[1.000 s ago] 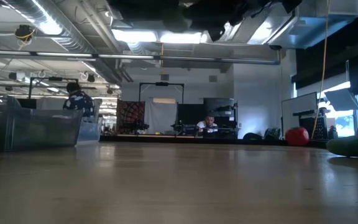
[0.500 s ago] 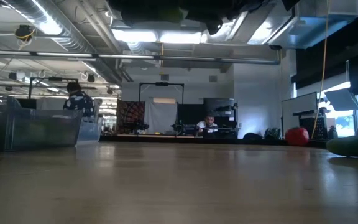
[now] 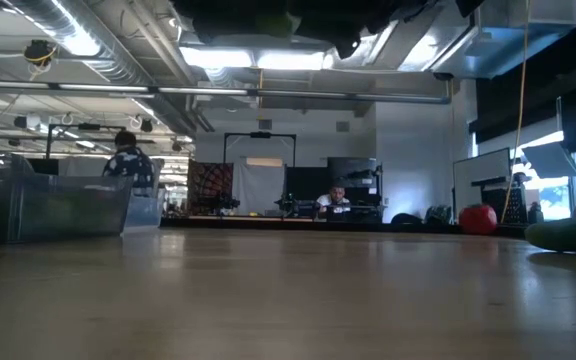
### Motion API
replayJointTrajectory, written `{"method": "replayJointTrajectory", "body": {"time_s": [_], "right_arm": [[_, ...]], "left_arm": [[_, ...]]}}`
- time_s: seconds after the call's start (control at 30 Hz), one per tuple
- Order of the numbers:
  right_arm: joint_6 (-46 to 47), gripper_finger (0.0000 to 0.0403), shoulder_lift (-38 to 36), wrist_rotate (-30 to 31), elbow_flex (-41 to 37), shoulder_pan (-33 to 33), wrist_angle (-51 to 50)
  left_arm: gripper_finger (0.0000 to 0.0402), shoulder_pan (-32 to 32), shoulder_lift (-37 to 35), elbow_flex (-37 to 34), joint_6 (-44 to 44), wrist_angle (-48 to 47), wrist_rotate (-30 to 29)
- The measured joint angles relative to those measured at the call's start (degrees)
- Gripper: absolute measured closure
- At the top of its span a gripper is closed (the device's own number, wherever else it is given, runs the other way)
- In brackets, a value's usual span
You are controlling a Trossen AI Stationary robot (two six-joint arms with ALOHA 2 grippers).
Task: Sort produce into baskets
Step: Put the top right lime into the white bin
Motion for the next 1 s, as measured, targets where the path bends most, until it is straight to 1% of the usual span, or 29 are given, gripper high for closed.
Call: {"method": "replayJointTrajectory", "body": {"time_s": [0.1, 0.2, 0.33, 0.43, 0.57, 0.67, 0.9, 1.0], "right_arm": [[-0.36, 0.0214, -1.88, 0.48, 0.0, -0.02, -4.7], [-0.45, 0.0193, -3.9, 2.61, 0.0, -0.02, -11.01], [0.63, 0.0183, -5.49, 5.62, 0.0, -0.02, -19.41], [2.12, 0.0183, -5.48, 6.62, 0.0, -0.02, -24.28], [3.55, 0.0183, -4.45, 7.1, -0.04, -0.02, -28.48], [4.09, 0.0183, -3.77, 7.1, -0.09, -0.02, -29.23], [4.07, 0.0182, -1.43, 7.13, -0.07, -0.02, -29.61], [4.07, 0.0182, -0.7, 7.13, -0.07, -0.02, -30.18]], "left_arm": [[0.0223, -0.98, -1.3, 0.0, -0.74, -1.89, 0.14], [0.0222, -2.12, -3.11, 0.54, -2.92, -5.57, 0.11], [0.0222, -4.24, -4.74, 1.88, -7.69, -14.19, 0.13], [0.0222, -6.18, -5.58, 3.19, -12.38, -21.73, 0.17], [0.0222, -8.63, -6.11, 5.35, -21.59, -33.56, 2.65], [0.0222, -10.71, -6.11, 6.47, -29.59, -40.7, 5.49], [0.0222, -17.46, -6.08, 6.49, -48.42, -49.69, 12.37], [0.0222, -21.1, -6.08, 6.49, -54.96, -50.11, 14.77]]}}
